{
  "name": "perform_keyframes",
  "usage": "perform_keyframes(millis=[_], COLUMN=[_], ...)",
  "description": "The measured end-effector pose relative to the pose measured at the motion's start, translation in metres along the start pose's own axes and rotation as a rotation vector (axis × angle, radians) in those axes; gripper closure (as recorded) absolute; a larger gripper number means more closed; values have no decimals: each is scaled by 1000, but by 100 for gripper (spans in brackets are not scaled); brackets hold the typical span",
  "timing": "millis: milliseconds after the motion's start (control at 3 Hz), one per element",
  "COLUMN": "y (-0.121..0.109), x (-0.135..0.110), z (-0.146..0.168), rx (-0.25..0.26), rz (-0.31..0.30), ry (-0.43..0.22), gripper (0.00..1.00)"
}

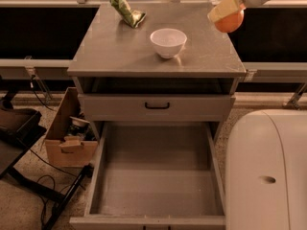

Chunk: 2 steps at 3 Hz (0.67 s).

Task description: Pick orange from middle drawer and place on counter

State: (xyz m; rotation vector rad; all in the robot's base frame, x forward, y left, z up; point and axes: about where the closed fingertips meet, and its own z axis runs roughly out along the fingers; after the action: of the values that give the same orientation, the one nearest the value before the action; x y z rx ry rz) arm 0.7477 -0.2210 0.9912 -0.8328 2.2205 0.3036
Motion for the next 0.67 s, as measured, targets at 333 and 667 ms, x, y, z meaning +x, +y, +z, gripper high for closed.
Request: perform_keyframes(millis=[333,667], y=[1,-14], x=[4,0], z=[4,31], rx=[-10,13], rz=[2,84], ry=[13,-24], gripper=[100,100])
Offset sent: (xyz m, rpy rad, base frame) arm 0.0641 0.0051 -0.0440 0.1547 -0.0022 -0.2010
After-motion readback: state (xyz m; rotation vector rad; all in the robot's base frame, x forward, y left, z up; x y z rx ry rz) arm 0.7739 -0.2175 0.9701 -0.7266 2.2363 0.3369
